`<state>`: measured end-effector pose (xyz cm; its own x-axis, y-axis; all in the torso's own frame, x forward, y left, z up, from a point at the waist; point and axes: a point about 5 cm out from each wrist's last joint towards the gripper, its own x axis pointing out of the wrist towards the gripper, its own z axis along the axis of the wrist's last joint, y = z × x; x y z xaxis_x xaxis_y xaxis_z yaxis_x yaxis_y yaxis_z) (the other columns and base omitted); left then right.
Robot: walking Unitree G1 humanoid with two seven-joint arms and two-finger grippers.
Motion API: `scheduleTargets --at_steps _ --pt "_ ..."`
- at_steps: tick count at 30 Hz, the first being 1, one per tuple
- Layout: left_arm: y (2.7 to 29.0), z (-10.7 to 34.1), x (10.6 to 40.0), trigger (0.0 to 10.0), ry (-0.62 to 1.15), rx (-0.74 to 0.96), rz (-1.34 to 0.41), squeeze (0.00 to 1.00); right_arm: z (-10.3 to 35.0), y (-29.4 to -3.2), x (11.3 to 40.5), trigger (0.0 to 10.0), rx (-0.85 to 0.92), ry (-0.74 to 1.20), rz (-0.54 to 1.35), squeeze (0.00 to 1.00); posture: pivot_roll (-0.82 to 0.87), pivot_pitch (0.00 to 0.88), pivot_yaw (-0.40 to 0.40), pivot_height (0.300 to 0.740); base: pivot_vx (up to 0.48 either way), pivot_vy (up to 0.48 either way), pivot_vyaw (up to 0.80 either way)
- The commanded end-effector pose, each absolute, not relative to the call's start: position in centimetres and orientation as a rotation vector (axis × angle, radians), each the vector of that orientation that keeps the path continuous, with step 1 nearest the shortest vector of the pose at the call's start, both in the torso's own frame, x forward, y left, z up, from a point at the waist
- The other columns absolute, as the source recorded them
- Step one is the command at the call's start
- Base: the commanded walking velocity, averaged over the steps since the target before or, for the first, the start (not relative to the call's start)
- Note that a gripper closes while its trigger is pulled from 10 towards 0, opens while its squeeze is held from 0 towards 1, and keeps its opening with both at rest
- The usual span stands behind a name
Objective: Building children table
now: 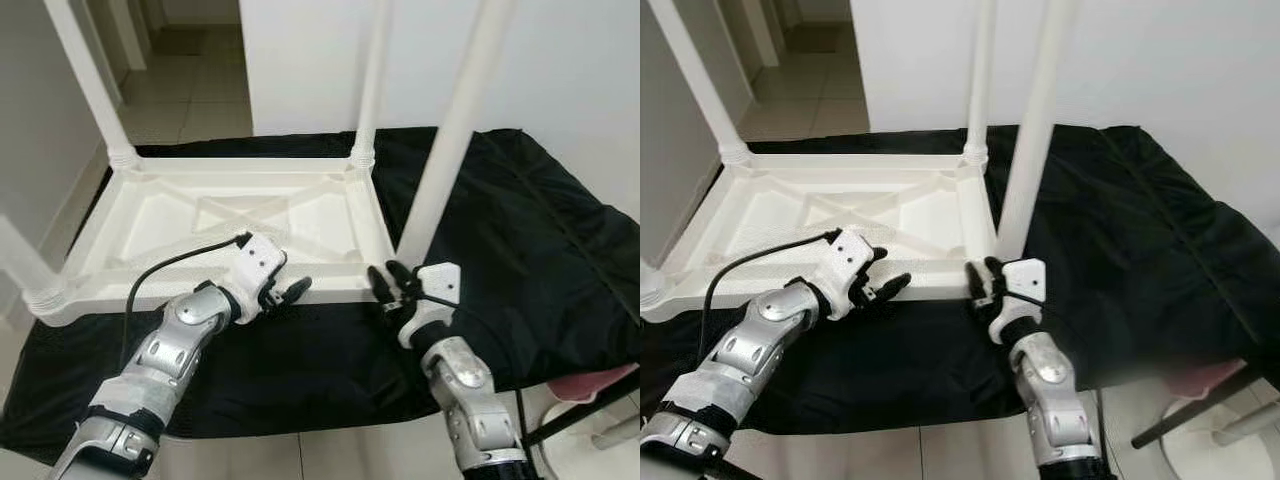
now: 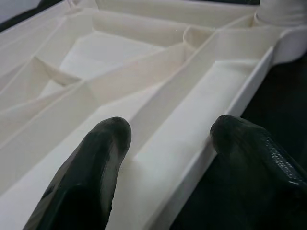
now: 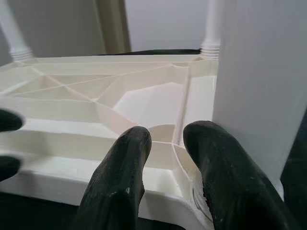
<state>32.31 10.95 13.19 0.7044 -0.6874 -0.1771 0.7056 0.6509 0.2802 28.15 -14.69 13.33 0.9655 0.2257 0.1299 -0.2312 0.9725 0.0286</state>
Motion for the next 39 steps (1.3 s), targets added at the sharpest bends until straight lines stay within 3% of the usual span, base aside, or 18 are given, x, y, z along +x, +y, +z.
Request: scheduleTargets --at_steps 1,19,27,39 --pt "10.8 12.6 32.3 10.0 0.060 0.360 -0.756 0.00 12.7 -16.9 28.2 10.0 0.044 -0.102 0.134 0.00 -0.08 0.000 0.011 0.740 0.000 0.000 0.00" --pt "11.3 10.7 31.8 10.0 0.139 0.388 -0.739 0.00 13.0 -21.5 28.6 10.0 -0.012 -0.112 -0.009 0.00 -0.09 0.000 0.023 0.740 0.000 0.000 0.00" --pt "11.7 9.9 31.6 10.0 0.186 0.423 -0.725 0.00 12.9 -21.3 28.6 10.0 -0.007 -0.115 -0.008 0.00 -0.09 0.000 0.023 0.740 0.000 0.000 0.00" --pt "12.3 9.7 32.9 10.0 0.250 0.340 -0.571 0.00 13.0 -19.8 29.0 10.0 0.031 -0.130 0.010 0.00 -0.08 0.000 0.028 0.740 0.000 0.000 0.00"
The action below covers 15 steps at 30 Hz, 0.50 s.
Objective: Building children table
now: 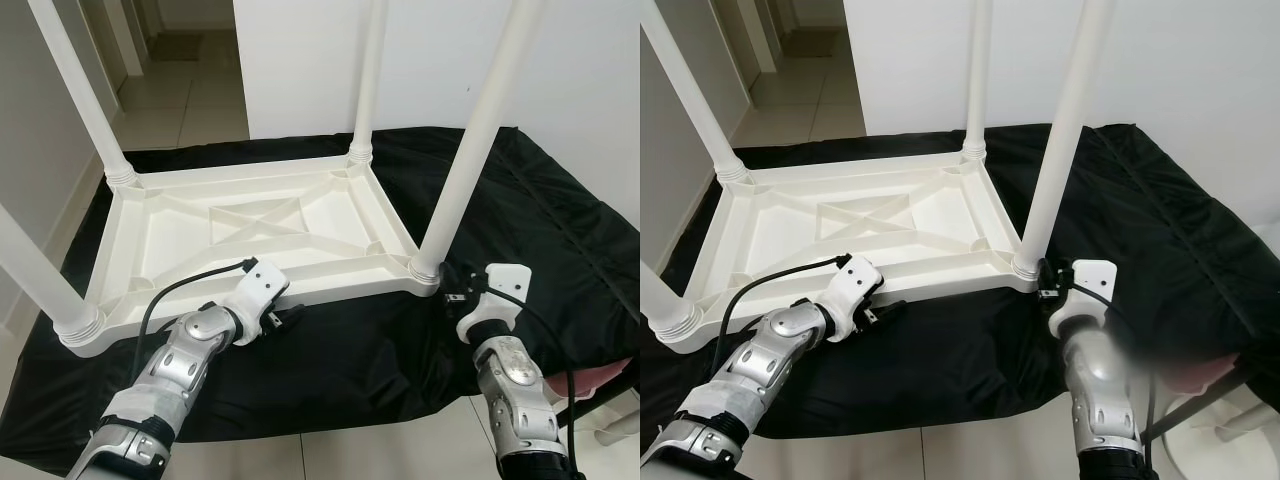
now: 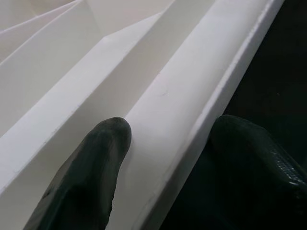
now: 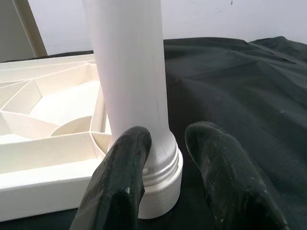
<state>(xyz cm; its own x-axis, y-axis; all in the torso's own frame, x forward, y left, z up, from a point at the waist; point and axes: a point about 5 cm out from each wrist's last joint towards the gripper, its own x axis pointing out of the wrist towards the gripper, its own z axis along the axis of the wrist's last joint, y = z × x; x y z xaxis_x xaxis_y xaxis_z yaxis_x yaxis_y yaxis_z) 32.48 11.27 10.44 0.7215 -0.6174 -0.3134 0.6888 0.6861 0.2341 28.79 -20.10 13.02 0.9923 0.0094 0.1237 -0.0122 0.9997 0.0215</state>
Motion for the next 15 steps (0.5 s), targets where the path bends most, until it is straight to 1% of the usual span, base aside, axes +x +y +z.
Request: scheduleTargets --at_steps 1,5,6,9,11,13,15 --pt "12.3 9.7 32.9 5.3 0.255 0.336 -0.566 0.00 13.0 -19.7 29.0 10.0 0.034 -0.132 0.010 0.00 -0.08 0.000 0.028 0.740 0.000 0.000 0.00" --pt "12.3 9.7 32.9 5.3 0.259 0.339 -0.558 0.00 13.1 -19.7 29.0 10.0 0.036 -0.134 0.010 0.00 -0.08 0.000 0.028 0.740 0.000 0.000 0.00" --pt "12.1 9.6 32.8 0.0 0.268 0.347 -0.572 0.00 13.1 -19.6 29.1 10.0 0.037 -0.137 0.010 0.00 -0.08 0.000 0.028 0.740 0.000 0.000 0.00" --pt "11.9 9.5 32.7 0.0 0.277 0.352 -0.584 0.00 13.2 -19.6 29.2 10.0 0.038 -0.139 0.009 0.00 -0.08 0.000 0.028 0.740 0.000 0.000 0.00" --pt "11.2 9.3 32.5 0.0 0.291 0.365 -0.610 0.00 13.4 -19.6 29.3 10.0 0.040 -0.146 0.006 0.00 -0.08 0.000 0.028 0.740 0.000 0.000 0.00" --pt "11.2 9.3 32.5 0.0 0.291 0.365 -0.610 0.00 13.4 -19.6 29.3 10.0 0.040 -0.146 0.006 0.00 -0.08 0.000 0.028 0.740 0.000 0.000 0.00" --pt "10.5 9.2 32.3 0.0 0.300 0.369 -0.625 0.00 13.5 -19.6 29.4 10.0 0.042 -0.149 0.003 0.00 -0.08 0.000 0.031 0.740 0.000 0.000 0.00"
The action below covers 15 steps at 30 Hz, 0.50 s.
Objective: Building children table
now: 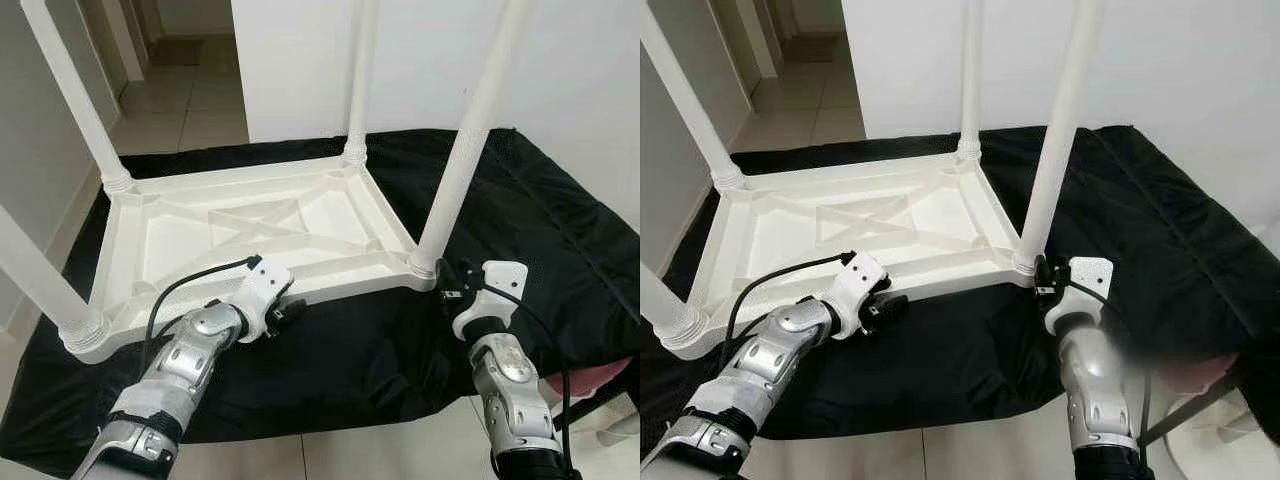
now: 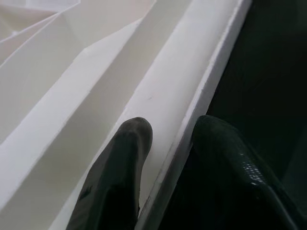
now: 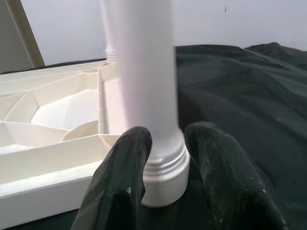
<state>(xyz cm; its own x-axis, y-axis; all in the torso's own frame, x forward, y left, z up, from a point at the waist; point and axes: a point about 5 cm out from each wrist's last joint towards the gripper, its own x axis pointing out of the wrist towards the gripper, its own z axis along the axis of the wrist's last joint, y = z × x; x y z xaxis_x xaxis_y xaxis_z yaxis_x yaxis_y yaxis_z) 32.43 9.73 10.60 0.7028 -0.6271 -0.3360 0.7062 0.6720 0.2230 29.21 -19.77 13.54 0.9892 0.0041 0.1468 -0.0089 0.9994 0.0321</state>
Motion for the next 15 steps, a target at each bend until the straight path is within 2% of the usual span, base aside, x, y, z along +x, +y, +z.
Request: scheduleTargets --at_steps 1,15 --pt "10.5 9.2 32.3 0.0 0.300 0.369 -0.625 0.00 13.5 -19.6 29.4 10.0 0.042 -0.149 0.003 0.00 -0.08 0.000 0.031 0.740 0.000 0.000 0.00" --pt "7.3 10.0 32.5 0.0 0.270 0.348 -0.613 0.00 13.7 -18.7 29.9 10.0 0.061 -0.166 -0.006 0.00 -0.07 0.005 0.045 0.740 0.000 0.000 0.00"
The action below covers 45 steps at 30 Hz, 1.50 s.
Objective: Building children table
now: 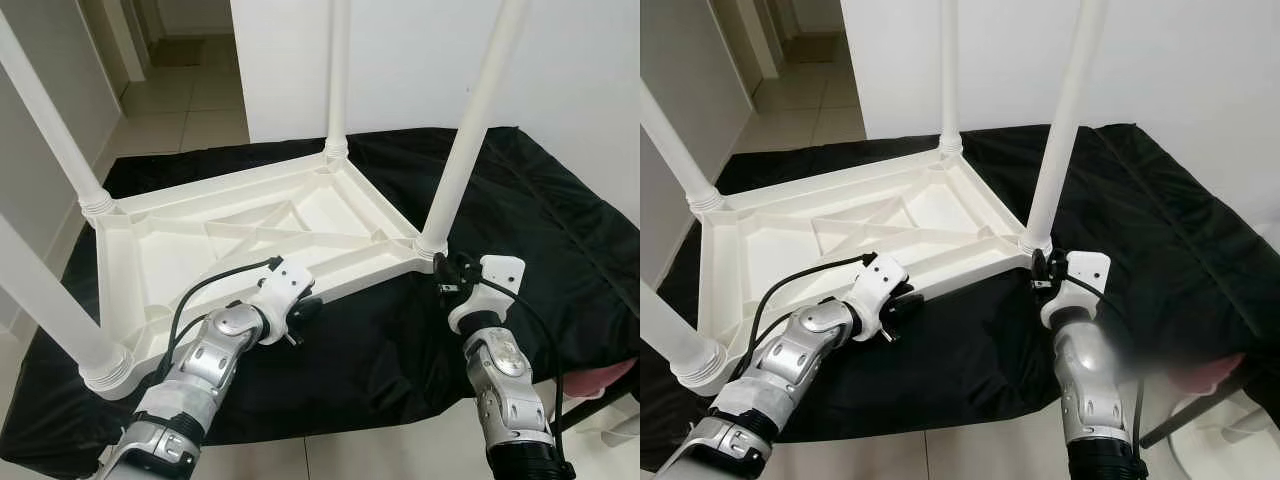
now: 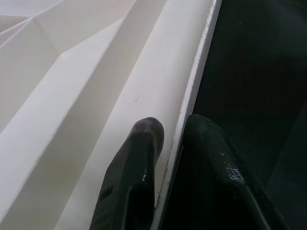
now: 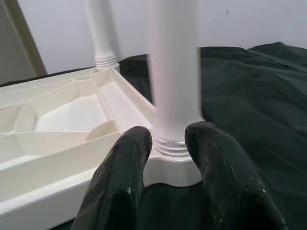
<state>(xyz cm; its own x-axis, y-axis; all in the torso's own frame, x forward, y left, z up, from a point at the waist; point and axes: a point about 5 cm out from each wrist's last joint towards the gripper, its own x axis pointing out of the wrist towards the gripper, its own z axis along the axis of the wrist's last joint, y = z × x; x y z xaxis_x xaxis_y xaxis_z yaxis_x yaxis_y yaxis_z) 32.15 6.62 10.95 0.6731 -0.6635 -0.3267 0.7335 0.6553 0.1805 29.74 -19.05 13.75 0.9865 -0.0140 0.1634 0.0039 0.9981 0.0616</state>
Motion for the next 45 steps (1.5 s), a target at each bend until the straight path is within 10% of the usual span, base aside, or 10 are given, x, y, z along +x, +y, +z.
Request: scheduleTargets --at_steps 1,2,3,8,9,14,15,45 --pt "6.5 10.4 32.6 1.9 0.252 0.331 -0.619 0.00 13.7 -18.7 30.0 10.0 0.063 -0.170 -0.010 0.00 -0.08 0.008 0.048 0.740 0.000 0.000 0.00" --pt "6.3 10.5 32.6 1.9 0.246 0.324 -0.625 0.00 13.8 -18.7 30.0 10.0 0.064 -0.171 -0.011 0.00 -0.08 0.008 0.048 0.740 0.000 0.000 0.00" --pt "5.9 10.8 32.5 10.0 0.233 0.312 -0.643 0.00 13.8 -18.6 30.0 10.0 0.064 -0.173 -0.014 0.00 -0.08 0.008 0.048 0.740 0.000 0.000 0.00" --pt "5.3 11.2 32.2 10.0 0.216 0.281 -0.690 0.00 13.8 -18.5 30.1 10.0 0.064 -0.178 -0.019 0.00 -0.08 0.013 0.053 0.740 0.000 0.000 0.00" --pt "5.4 11.6 32.2 10.0 0.203 0.259 -0.695 1.00 13.8 -18.5 30.0 10.0 0.066 -0.179 -0.022 0.00 -0.08 0.015 0.054 0.740 0.000 0.000 0.00" --pt "5.1 13.2 31.8 10.0 0.118 0.190 -0.752 1.00 13.7 -18.4 30.1 10.0 0.070 -0.179 -0.033 0.00 -0.07 0.018 0.051 0.740 0.000 0.000 0.00" --pt "4.9 14.0 31.4 10.0 0.064 0.190 -0.801 0.00 13.7 -18.3 30.2 10.0 0.072 -0.178 -0.045 0.00 -0.07 0.018 0.049 0.740 0.000 0.000 0.00" --pt "5.3 18.4 24.3 10.0 -0.038 0.097 -1.099 0.00 10.4 -17.0 32.8 10.0 0.089 0.018 -0.196 0.00 -0.01 0.033 0.020 0.740 0.000 0.000 0.00"
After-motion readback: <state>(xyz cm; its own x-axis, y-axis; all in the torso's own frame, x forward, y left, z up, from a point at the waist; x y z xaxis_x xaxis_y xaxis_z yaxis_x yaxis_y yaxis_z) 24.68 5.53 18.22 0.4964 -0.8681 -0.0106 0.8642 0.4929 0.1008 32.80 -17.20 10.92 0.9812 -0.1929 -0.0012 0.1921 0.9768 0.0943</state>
